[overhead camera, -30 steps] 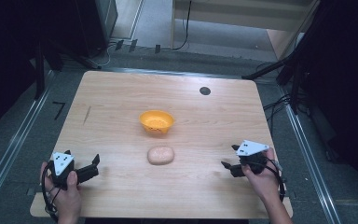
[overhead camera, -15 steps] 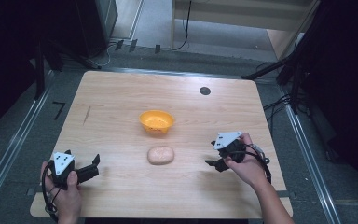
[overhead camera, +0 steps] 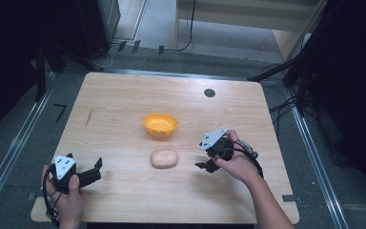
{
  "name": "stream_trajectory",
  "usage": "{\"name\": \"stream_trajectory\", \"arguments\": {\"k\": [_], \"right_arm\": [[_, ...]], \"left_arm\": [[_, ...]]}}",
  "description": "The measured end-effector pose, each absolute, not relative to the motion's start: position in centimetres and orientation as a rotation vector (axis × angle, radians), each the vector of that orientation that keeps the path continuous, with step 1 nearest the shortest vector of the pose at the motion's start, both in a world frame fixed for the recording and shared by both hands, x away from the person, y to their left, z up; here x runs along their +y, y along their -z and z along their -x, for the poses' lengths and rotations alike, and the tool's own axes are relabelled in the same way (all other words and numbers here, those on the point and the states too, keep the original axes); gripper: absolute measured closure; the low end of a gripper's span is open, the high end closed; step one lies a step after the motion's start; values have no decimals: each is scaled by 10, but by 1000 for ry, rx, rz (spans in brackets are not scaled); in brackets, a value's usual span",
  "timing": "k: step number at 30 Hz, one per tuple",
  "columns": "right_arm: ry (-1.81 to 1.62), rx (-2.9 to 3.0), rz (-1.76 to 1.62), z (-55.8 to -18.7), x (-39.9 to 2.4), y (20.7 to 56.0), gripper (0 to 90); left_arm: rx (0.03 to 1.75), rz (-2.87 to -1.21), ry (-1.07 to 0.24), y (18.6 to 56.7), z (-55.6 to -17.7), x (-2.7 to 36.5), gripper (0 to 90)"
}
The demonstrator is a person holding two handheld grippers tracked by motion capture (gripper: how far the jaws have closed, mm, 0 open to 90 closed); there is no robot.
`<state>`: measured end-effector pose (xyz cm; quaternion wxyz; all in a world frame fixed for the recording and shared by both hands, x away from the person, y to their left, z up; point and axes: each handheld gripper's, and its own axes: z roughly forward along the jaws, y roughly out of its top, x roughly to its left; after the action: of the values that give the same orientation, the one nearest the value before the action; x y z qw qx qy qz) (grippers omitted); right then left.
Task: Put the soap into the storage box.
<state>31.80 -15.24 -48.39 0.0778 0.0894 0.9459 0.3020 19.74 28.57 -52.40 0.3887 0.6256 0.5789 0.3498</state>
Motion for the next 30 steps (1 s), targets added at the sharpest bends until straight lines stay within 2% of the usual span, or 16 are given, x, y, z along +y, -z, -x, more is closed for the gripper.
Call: {"name": "stream_trajectory", "arguments": {"k": [30], "right_arm": [[-874, 2897, -98, -336, -79, 483, 239]], "left_arm": [[1470, -1595, -893, 524, -197, 285, 0]]}}
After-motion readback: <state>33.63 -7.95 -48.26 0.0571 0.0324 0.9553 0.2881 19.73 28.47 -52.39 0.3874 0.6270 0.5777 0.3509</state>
